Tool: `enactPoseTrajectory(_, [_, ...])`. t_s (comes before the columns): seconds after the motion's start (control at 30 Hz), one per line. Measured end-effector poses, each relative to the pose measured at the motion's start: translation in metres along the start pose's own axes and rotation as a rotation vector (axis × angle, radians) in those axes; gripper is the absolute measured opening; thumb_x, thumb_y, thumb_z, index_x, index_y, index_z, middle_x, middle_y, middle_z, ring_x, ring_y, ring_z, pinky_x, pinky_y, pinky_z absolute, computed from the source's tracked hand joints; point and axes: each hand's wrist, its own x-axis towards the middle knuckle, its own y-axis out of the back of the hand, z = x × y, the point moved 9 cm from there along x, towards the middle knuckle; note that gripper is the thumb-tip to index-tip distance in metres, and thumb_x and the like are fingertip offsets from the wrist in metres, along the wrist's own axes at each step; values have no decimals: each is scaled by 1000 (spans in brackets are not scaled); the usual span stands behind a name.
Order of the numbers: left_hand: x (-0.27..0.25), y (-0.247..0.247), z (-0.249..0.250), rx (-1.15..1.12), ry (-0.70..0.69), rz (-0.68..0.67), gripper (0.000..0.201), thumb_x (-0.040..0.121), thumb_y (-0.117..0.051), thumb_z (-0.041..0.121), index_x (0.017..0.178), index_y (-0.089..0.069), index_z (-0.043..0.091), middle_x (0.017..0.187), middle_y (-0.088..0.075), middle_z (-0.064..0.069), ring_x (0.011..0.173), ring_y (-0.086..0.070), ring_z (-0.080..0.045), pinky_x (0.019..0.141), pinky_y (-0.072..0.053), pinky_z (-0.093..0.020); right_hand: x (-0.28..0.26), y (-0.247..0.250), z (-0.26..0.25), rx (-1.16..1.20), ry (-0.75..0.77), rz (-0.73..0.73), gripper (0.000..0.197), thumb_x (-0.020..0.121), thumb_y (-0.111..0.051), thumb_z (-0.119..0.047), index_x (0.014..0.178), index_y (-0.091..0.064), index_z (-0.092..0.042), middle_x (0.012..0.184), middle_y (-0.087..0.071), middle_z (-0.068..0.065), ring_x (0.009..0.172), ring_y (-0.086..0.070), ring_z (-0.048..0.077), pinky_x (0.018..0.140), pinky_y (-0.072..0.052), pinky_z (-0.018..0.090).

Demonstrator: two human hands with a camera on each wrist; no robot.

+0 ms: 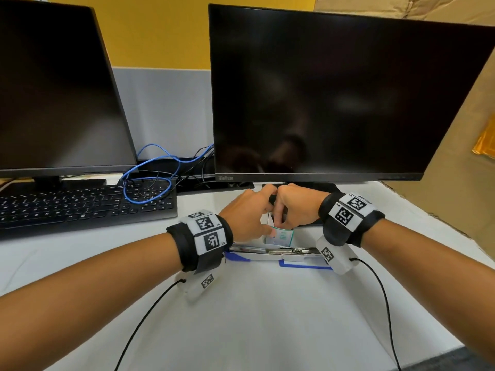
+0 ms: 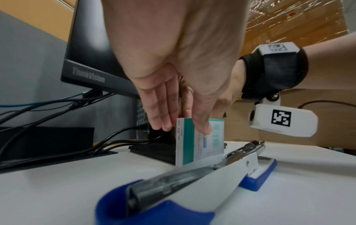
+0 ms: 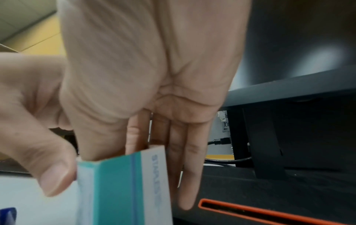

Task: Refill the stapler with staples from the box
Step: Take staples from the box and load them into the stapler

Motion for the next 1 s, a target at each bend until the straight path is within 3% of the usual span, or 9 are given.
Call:
enactPoseTrajectory(0.33, [5,-5,-4,-61,12,-17,83,74,-82,24,139,-31,22,121,-65,-10,107,-64,-23,93,-56,-36,-4,3,4,58,6,-10,11,82,-71,-11,90,-79,-13,94,-75,1,77,-63,8,72,-48,13])
enactPoseTrajectory(0.5, [8,-7,-10,-69,40,-21,85,74,-82,25,141,-30,22,118,-65,-10,104,-65,-21,93,-56,-35,-7,7,17,147,-15,12,7,80,-74,-16,84,-80,-17,95,-78,-2,89,-71,14,84,-59,30])
enactPoseTrajectory(0.57, [8,-7,-10,-68,42,-21,83,74,-81,25,140,-31,22,117,-66,-10,104,-64,-21,92,-55,-33,-8,9,21,182,-30,26,8,80,-75,-16,86,-80,-15,96,-78,-1,89,-72,15,85,-59,31])
enactPoseTrajectory(0.7, [9,-7,-9,-87,55,-17,84,73,-83,25,140,-31,22,118,-65,-11,102,-66,-22,91,-57,-34,-8,5,12,38,-19,32,13,83,-72,-17,93,-80,-15,97,-78,0,89,-72,14,82,-59,27])
enactPoseTrajectory(0.83, [8,-6,-7,-112,68,-18,81,70,-84,24,134,-34,23,118,-65,-11,104,-67,-24,93,-57,-41,0,-1,2,-105,-57,-22,21,85,-69,-18,104,-77,-14,103,-76,3,97,-70,20,84,-59,34])
enactPoseTrajectory(0.93, [7,-5,-8,-113,70,-9,79,69,-86,23,131,-37,21,119,-63,-12,106,-64,-26,93,-56,-43,5,-4,-2,-135,-61,-48,17,84,-69,-13,98,-78,-11,97,-76,3,88,-69,17,72,-56,22])
enactPoseTrajectory(1.0, [7,-5,-7,-114,63,-8,79,68,-86,23,131,-38,20,118,-62,-11,107,-64,-27,93,-56,-44,7,-5,-3,-121,-44,-49,14,83,-69,-9,94,-77,-8,91,-74,4,82,-66,18,64,-47,12])
